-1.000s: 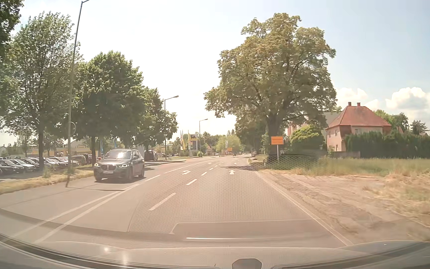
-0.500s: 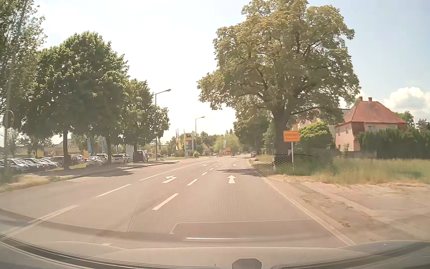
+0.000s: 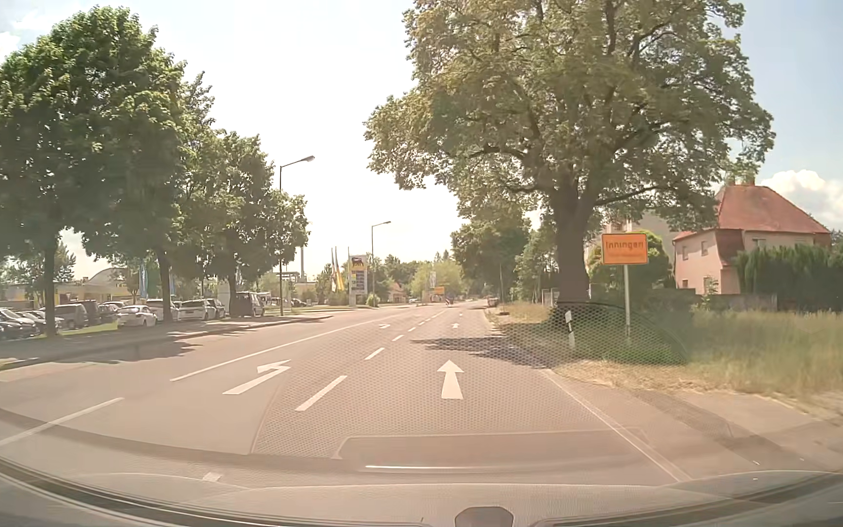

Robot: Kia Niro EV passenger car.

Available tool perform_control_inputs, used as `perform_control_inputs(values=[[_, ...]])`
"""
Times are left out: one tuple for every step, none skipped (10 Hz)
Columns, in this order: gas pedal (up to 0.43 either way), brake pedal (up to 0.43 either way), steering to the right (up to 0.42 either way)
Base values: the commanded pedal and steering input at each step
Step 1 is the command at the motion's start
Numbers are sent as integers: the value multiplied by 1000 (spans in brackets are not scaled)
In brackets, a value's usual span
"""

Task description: Follow the waypoints while adhering to traffic rules and regulations

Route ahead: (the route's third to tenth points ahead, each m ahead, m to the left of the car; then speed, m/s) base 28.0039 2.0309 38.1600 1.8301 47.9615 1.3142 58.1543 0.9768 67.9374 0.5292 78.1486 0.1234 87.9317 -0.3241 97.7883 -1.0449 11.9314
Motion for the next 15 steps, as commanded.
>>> perform_control_inputs(values=[[169,0,8],[169,0,8],[177,0,7],[197,0,8],[197,0,7],[197,0,7],[197,0,5],[197,0,4],[197,0,4],[197,0,4],[197,0,4],[197,0,4],[197,0,3],[197,0,3],[197,0,3]])
